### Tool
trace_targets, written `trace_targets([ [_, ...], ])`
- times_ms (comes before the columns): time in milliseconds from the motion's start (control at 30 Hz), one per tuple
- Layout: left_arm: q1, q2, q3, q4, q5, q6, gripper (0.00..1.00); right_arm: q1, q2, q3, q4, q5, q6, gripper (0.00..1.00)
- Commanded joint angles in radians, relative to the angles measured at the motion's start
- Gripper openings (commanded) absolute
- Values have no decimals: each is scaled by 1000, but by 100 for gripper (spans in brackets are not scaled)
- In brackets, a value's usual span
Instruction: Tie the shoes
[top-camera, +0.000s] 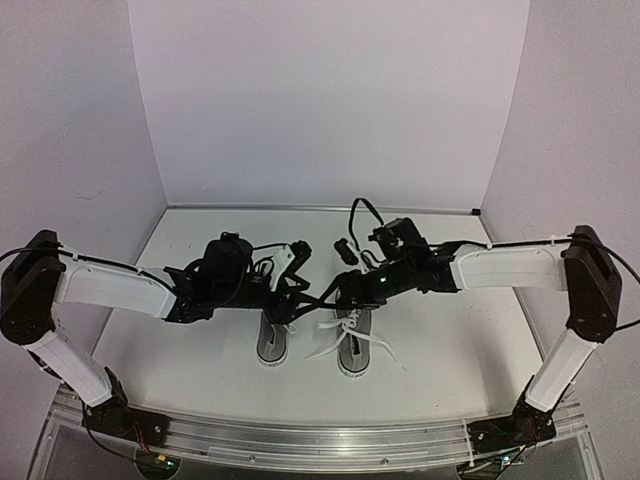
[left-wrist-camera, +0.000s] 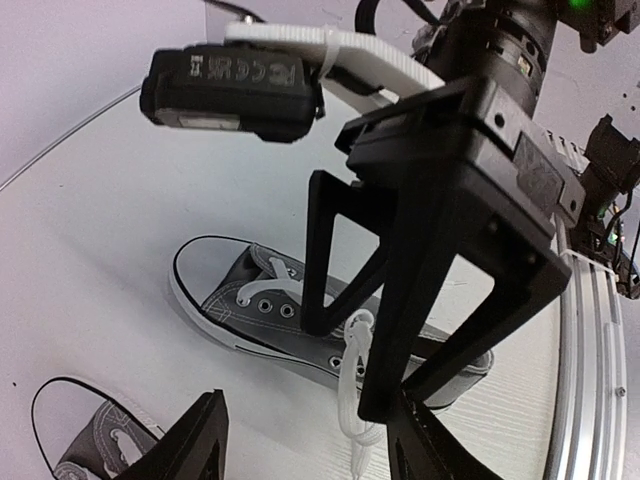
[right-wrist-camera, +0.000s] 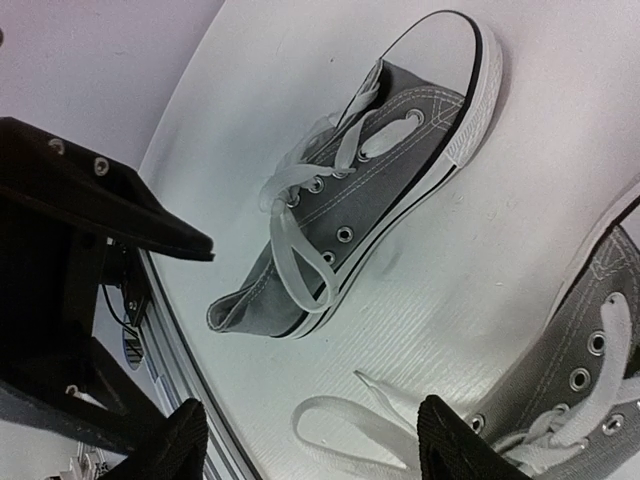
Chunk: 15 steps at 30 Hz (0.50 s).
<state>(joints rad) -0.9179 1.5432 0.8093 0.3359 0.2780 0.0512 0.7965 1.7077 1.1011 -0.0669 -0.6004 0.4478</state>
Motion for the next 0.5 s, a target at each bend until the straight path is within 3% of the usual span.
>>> trace_targets([
  [0,7,60,104,-79,103,38,55,-43,-125,29,-34,11,-53,66],
  [267,7,181,226,-188,157,114,47,-83,-109,1,-139,83,-172,42],
  [467,6,238,242,-240,202,122,44,-80,-54,20,-181,73,-228,36],
])
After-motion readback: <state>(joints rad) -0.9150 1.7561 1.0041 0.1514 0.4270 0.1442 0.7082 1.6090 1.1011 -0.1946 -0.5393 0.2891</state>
